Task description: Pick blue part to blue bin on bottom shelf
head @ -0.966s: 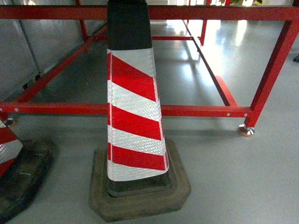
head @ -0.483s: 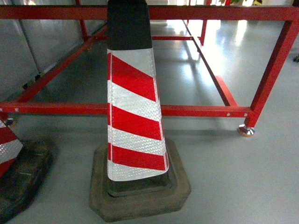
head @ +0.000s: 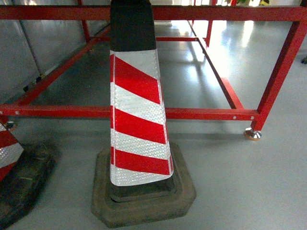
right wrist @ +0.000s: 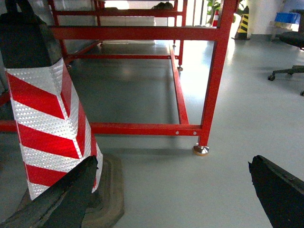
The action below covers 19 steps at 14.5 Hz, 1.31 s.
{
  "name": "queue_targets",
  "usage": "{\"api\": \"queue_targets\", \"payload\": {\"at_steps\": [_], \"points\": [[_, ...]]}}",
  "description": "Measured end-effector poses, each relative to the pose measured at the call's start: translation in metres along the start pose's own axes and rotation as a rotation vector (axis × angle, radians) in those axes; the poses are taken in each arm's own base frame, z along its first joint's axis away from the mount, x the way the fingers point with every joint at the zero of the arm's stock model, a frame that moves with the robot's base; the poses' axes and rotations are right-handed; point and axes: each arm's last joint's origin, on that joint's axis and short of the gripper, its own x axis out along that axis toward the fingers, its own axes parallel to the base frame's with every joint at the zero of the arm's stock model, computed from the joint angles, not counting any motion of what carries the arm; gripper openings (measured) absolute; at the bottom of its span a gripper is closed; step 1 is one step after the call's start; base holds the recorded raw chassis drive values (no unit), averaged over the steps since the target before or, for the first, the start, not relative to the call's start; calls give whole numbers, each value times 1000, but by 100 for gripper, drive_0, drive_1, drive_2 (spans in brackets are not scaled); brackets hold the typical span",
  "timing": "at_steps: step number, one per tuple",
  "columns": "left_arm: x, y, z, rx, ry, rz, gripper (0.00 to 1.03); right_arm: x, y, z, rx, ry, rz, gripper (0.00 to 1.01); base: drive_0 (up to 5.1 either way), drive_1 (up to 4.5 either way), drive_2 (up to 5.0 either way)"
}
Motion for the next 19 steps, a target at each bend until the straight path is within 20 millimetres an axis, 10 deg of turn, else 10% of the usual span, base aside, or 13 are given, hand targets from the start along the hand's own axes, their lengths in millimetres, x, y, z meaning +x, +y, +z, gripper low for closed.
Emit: {"api": "queue_targets", "payload": {"at_steps": [19], "points": [[0,0,0,0,2,0,98,0,0,0,0,1,-2,98,0,0,0]]}}
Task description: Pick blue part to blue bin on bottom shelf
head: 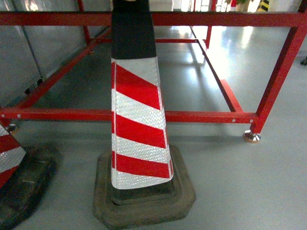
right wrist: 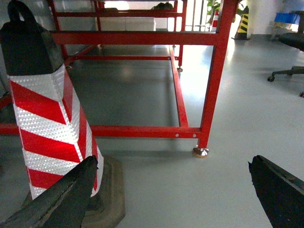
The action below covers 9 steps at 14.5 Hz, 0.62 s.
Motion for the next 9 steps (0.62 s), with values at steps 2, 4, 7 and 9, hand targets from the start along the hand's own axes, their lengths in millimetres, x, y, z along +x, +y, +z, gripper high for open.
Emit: {"api": "queue_targets", "payload": {"at_steps": [2,4,7,9], "points": [[0,0,0,0,-2,1,98,0,0,0,0,0,1,98,0,0,0],[0,0,0,1,-2,0,98,0,0,0,0,0,1,98,0,0,0],[0,0,0,1,-3,-1,98,0,0,0,0,0,2,98,0,0,0],[0,0,0,1,-3,-1,98,0,0,0,1,-2,0,98,0,0,0]]}}
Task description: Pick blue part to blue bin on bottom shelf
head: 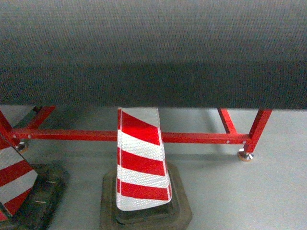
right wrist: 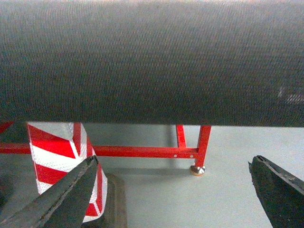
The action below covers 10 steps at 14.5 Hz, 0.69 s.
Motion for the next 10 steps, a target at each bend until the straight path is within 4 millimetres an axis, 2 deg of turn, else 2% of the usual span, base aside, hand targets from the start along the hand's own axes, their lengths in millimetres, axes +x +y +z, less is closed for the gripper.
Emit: {"api": "queue_targets", "payload": {"at_steps": [10], "points": [[0,0,0,-1,-1,2,98,0,0,0,-2,-1,1,98,0,0,0]]}}
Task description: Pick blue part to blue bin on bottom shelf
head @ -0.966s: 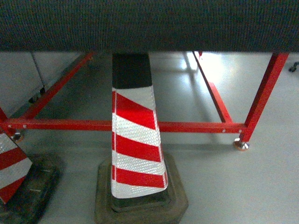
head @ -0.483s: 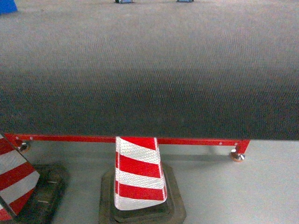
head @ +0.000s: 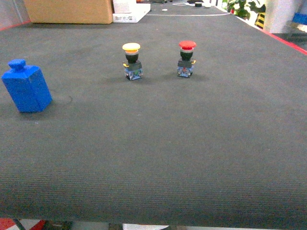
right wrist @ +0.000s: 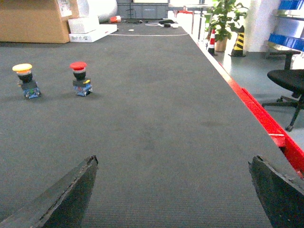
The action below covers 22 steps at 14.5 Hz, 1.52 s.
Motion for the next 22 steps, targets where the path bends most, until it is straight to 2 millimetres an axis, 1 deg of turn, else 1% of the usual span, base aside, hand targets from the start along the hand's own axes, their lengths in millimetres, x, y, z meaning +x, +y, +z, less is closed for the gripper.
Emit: {"api": "queue_targets", "payload": {"at_steps": [13,14,15,16,17,19,22], "points": [[0,0,0,1,1,-2,98,0,0,0,1,1,0,98,0,0,0],[0,0,0,-2,10,3,98,0,0,0,1,0,0,98,0,0,0],[1,-2,-3,-32,114,80,98,0,0,0,1,1,0,98,0,0,0],[7,-3,-4,-57,174,149,98,0,0,0,0,1,0,98,0,0,0],[17,-1,-7,-83,196,225,98,0,0,0,1,0,0,98,0,0,0],[41,-2,-9,-109,189,185,98,0,0,0,1,1,0,98,0,0,0],[91,-2,-11,-121,194,118,98,0,0,0,1,2,0,98,0,0,0]]}}
